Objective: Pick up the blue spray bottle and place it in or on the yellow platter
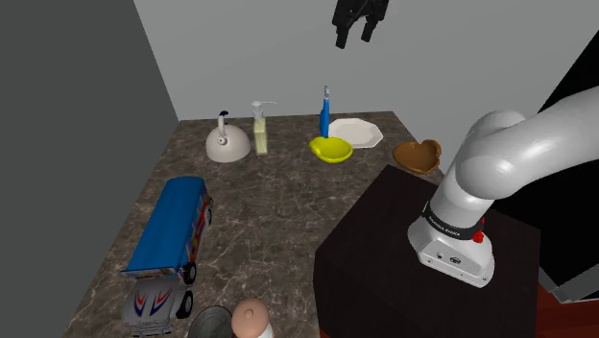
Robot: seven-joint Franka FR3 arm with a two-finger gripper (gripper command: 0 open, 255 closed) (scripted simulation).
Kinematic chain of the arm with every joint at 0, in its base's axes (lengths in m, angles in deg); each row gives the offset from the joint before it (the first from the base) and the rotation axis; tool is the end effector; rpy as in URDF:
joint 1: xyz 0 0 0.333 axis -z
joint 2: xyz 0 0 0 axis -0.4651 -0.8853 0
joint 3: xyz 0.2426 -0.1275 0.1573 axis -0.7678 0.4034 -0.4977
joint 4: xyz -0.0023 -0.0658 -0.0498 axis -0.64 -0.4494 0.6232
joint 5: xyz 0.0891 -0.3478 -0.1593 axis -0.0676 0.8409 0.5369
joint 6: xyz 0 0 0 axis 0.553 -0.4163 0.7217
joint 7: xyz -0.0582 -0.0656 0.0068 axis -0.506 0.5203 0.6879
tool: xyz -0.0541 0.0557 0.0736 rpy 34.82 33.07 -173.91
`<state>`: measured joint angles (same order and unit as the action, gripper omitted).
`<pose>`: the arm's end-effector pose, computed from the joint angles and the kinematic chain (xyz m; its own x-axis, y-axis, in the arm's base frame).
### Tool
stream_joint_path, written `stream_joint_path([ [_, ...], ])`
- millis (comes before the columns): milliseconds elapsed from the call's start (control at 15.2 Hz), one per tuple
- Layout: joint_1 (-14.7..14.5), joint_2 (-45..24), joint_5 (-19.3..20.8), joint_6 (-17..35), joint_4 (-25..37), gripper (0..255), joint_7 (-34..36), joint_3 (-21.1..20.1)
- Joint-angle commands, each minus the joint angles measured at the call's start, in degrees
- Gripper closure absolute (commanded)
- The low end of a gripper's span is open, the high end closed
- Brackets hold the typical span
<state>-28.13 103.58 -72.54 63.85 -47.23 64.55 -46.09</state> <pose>0.3263 0.0018 0.6335 0.9723 -0.1573 0.1729 -0.1581 -0.9874 -0.0094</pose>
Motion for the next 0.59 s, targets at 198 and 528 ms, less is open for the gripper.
stream_joint_path([
  [198,1.23,-4.97,0.84,3.45,0.49,0,-0.09,1.39],
  [528,3.10,-13.82,1.91,8.64,2.48,0,-0.21,3.73],
])
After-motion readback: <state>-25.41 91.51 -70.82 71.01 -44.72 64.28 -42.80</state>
